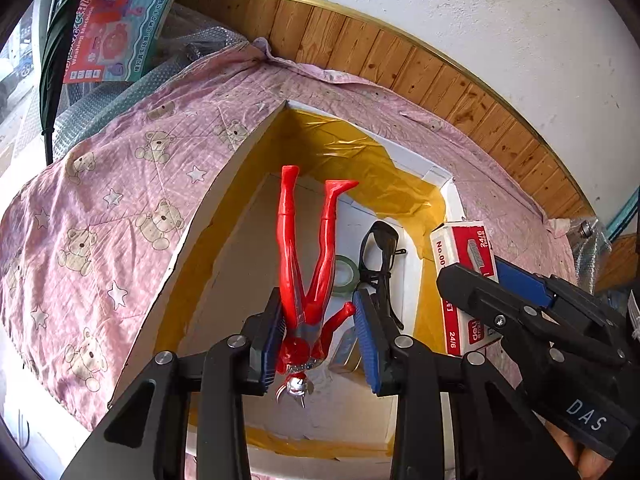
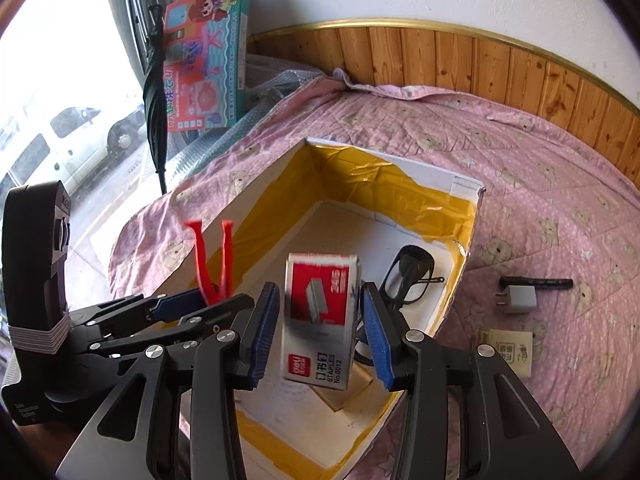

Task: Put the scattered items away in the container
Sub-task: 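Open the left tool to drop the figure while the right tool releases the staple box, then withdraw both tools from the box toward the remaining items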

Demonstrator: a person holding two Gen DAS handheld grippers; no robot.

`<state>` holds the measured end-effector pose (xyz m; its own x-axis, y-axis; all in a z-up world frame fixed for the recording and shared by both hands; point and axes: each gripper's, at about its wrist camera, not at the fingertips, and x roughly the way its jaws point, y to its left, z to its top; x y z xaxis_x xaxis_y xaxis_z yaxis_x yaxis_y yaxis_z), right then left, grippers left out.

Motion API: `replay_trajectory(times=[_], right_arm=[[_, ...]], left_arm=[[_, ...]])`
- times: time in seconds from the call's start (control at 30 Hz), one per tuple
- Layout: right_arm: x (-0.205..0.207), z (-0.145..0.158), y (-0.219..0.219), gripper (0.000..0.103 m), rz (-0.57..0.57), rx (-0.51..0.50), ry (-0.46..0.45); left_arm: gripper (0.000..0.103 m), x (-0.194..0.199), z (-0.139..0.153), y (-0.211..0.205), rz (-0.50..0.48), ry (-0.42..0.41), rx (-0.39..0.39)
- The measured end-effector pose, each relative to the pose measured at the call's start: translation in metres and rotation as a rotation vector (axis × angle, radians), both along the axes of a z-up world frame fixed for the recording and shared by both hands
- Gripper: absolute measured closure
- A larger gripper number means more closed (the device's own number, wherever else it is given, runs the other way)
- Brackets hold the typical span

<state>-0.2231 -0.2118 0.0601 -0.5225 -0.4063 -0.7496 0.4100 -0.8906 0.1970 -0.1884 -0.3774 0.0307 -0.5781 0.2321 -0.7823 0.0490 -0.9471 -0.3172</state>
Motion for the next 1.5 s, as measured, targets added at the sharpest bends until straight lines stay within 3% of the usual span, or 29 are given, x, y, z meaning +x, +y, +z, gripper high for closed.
replay_trajectory(times=[0.13, 0.37, 0.63, 1.2, 1.5], right_arm=[[0.001, -0.001, 0.009, 0.058, -0.02, -0.042, -0.013], [0.02, 0.001, 0.029, 0.058, -0.05, -0.114, -0.033], [0.055, 0.003, 0.039, 0.058, -0.041, -0.153, -0.039], [0.117, 0.013, 0.108, 0.057, -0.095, -0.251, -0.02], [0.133, 0.001, 0.164, 0.058, -0.182, -0.289, -0.034]], left_arm=[[0.051, 0.0, 0.0, -0.004, 0.024, 0.003, 0.003], [0.051, 0.015, 0.009, -0.015, 0.066, 0.028, 0.035], [0.051, 0.045, 0.015, -0.005, 0.048, 0.027, 0.024], [0.051, 0.107, 0.036, 0.074, -0.102, 0.054, -0.03], [0.051, 0.126, 0.041, 0.133, -0.229, 0.07, -0.06]])
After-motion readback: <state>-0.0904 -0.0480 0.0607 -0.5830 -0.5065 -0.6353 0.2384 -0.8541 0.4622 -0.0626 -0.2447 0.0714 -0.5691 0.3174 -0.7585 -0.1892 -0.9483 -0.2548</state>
